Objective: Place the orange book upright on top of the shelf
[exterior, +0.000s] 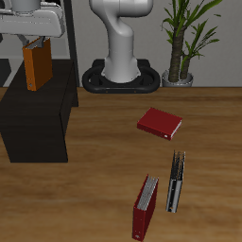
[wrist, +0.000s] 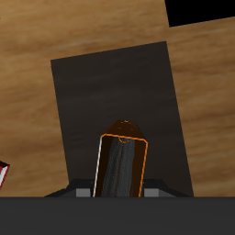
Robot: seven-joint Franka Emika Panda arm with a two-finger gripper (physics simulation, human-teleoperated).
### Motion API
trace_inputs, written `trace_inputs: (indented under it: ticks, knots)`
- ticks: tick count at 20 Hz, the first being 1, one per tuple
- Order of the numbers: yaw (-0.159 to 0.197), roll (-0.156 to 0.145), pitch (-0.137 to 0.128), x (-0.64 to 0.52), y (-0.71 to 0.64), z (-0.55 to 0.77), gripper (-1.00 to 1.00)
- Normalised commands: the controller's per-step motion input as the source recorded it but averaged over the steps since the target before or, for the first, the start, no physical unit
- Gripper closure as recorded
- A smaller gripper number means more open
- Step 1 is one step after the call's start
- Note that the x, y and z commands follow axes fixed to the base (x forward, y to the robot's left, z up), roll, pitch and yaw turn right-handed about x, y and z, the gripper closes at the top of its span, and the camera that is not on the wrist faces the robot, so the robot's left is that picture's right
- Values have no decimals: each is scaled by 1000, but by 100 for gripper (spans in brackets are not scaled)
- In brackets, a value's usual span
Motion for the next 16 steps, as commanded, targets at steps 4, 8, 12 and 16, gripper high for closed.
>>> trace_inputs:
  ticks: [4,8,12,16]
  knots:
    - [-80,-107,34,47,-273,-157,-100]
    - [-33,-40,12,-39,-129,-82,-100]
    - [-4,-26,-11,-85,-27,30,-100]
    - [23,1,-23,-95,102,122,-100]
